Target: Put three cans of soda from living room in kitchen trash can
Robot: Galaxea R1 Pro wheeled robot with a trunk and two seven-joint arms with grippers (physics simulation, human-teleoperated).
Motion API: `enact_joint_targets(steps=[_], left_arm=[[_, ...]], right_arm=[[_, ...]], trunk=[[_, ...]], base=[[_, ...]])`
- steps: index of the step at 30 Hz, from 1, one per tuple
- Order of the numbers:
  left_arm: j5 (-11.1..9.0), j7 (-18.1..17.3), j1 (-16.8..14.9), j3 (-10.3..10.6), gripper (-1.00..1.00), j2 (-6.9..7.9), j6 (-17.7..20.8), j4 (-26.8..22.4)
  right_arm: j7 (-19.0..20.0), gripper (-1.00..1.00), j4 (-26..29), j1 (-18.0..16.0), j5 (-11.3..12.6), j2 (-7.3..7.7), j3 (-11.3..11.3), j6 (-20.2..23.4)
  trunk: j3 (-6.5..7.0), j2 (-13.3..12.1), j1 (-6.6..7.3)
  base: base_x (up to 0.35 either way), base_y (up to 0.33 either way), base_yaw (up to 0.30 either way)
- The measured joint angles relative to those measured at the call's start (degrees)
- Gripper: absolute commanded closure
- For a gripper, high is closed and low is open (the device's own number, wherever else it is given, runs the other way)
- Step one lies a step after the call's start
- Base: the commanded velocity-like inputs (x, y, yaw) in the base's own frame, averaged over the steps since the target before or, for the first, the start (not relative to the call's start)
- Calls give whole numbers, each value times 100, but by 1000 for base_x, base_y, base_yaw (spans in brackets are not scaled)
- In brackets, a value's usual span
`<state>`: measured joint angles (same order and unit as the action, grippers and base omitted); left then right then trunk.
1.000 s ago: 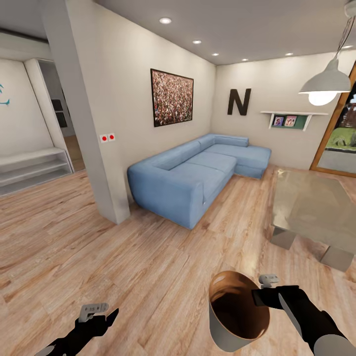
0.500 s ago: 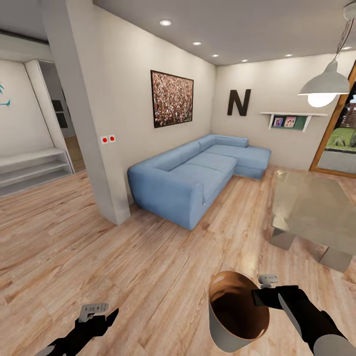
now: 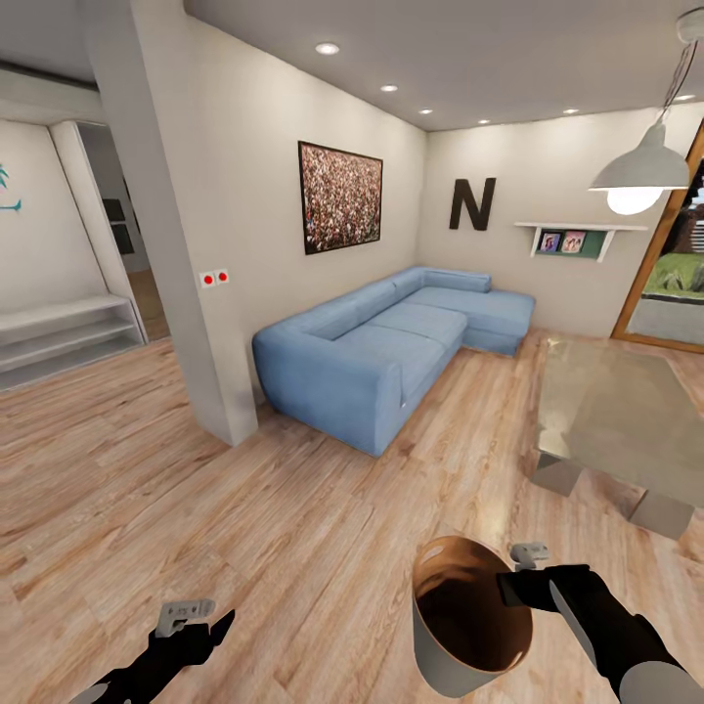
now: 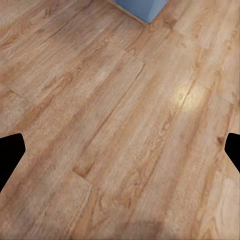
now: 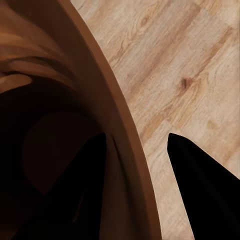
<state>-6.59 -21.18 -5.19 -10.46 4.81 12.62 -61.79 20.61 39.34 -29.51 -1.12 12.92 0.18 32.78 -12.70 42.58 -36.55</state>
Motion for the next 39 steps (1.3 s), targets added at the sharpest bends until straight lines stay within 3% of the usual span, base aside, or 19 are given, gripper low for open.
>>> enact_joint_targets(steps=[5, 15, 22, 39], left_arm=[[-6, 0, 5, 0, -100, 2, -42, -3], [-16, -33, 8, -3, -100, 3, -503, -8], [-16, -32, 9, -4, -100, 3, -552, -9], [-9, -10, 9, -1, -100, 3, -567, -9]], right_arm=[[-6, 100, 1, 0, -4, -6, 1, -1], [-7, 100, 4, 1, 6, -34, 12, -3], [-4, 100, 7, 0, 22, -93, 17, -1], [-1, 100, 9, 0, 23, -132, 19, 7]], trunk=[[1, -2, 1], [1, -2, 1], [1, -2, 1], [1, -2, 1]], base=[[0, 0, 0], [0, 0, 0], [0, 0, -11], [0, 0, -215]])
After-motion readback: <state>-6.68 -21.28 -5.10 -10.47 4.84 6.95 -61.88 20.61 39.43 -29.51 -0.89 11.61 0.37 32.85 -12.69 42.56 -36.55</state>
